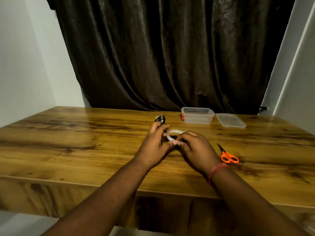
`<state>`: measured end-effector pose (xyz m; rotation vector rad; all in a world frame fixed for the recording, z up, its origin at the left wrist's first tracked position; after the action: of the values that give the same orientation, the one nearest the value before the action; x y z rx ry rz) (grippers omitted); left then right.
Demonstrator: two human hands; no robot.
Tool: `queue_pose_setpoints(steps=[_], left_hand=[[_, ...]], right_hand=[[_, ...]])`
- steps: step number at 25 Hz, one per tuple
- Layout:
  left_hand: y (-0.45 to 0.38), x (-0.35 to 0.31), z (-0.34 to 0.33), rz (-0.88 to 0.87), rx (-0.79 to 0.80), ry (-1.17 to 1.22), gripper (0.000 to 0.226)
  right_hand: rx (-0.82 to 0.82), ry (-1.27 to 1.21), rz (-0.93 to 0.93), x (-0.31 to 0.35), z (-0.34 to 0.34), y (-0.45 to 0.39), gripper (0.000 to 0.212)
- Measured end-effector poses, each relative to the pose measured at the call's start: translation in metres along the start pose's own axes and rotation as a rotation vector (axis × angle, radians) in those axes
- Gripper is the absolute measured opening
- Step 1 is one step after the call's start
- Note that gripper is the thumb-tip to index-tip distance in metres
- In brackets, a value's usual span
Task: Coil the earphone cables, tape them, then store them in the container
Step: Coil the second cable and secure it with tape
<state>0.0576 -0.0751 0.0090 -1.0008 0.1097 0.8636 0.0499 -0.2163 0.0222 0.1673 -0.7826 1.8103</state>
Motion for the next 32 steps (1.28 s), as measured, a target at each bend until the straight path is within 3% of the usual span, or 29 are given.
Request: queue_pose_setpoints(steps=[3, 6, 8, 32], left_hand=[[-0.002, -0.004, -0.001, -0.065, 0.049, -0.130, 0.054], [-0.002, -0.011, -0.006, -0.164, 0.089, -0.089, 0.025], [-0.002, -0.014, -0.008, -0.195, 0.108, -0.078, 0.018], [0.004, -0.022, -0.003, -0.166, 0.157, 0.087, 0.020]], right_hand=[[0.024, -0.021, 0.085, 0.002, -0.009, 0.004, 0.011], [-0.025, -0.107, 0.091, -0.002, 0.002, 0.006, 0.011], [-0.056, -0.138, 0.099, -0.004, 0.007, 0.006, 0.009], [-0.047, -0.388, 0.021, -0.022, 0.024, 0.008, 0.019]])
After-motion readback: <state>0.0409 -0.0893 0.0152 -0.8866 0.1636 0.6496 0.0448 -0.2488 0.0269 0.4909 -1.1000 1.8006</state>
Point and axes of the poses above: each hand's wrist, its own y-axis away from the middle knuckle, its own z-axis out of the back of the hand, x = y × z, the point moved 8 cm from there along -y, towards the middle knuckle, and after that the axes turned 15 degrees about -z, right-handed, at the moved point
